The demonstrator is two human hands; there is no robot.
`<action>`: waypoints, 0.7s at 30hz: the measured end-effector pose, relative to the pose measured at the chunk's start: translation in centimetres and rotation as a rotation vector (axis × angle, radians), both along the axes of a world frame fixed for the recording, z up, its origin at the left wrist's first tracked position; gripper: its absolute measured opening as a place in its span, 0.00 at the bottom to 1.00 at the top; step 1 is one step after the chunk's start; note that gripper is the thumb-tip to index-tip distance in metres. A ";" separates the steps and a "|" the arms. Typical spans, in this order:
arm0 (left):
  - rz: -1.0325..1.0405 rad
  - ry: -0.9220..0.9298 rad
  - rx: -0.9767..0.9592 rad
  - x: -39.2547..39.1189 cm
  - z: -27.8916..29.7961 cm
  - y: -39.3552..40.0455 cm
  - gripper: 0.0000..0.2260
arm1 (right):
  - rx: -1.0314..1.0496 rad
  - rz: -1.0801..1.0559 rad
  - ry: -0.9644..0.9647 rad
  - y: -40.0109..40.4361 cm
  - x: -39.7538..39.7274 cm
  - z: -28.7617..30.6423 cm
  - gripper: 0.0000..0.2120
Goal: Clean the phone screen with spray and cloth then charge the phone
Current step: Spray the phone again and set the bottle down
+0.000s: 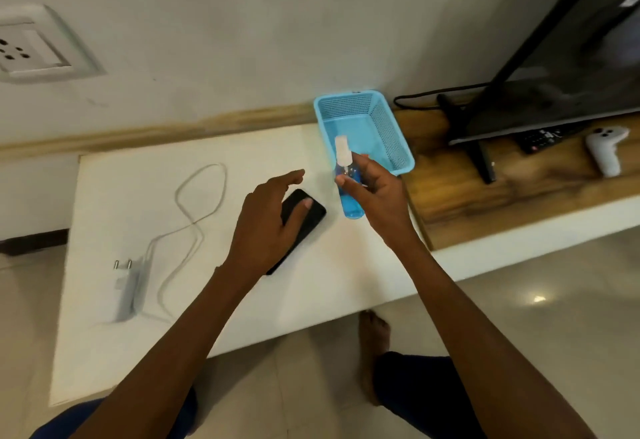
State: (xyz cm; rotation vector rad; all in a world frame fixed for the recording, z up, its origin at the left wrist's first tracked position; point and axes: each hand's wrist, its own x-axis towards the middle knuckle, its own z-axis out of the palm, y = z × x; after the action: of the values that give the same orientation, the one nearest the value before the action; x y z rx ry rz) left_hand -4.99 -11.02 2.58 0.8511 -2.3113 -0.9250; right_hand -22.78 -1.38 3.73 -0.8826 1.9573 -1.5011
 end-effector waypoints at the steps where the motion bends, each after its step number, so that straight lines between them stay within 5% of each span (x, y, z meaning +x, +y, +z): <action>1: -0.047 -0.040 -0.035 -0.6 0.0 0.5 0.22 | 0.024 -0.010 0.049 0.9 -0.7 0.2 0.23; 5: -0.157 -0.129 -0.166 -2.7 -0.7 1.9 0.27 | 0.073 -0.137 0.148 4.2 -3.9 0.4 0.31; 12: -0.178 -0.411 -0.291 -6.4 -3.6 3.2 0.36 | 0.153 -0.421 0.213 8.8 -9.4 0.7 0.24; 21: -0.118 -0.454 -0.228 -8.6 -4.9 5.2 0.41 | 0.118 -0.563 0.102 10.4 -12.1 -0.2 0.23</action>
State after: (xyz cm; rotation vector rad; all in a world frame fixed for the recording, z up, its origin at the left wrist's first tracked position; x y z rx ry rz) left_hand -13.62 -5.81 -2.33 0.9050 -2.8143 -0.5343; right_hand -34.86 9.02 3.54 -0.3719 2.4786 -1.6289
